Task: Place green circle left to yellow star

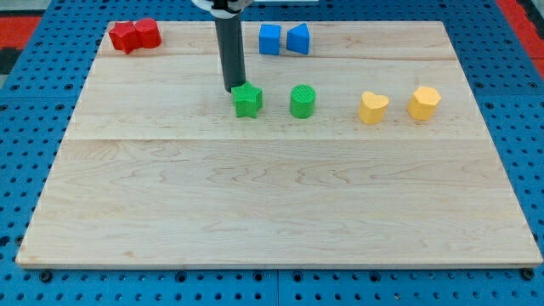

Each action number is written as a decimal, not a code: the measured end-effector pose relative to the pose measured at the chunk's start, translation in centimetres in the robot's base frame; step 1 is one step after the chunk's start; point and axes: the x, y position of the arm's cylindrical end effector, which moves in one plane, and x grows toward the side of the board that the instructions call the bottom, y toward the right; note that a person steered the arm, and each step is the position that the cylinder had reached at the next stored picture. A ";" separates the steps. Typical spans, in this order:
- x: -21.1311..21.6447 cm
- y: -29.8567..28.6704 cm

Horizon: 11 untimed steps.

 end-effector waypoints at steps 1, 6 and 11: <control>0.4 0.3; 0.6 6.3; -8.1 16.3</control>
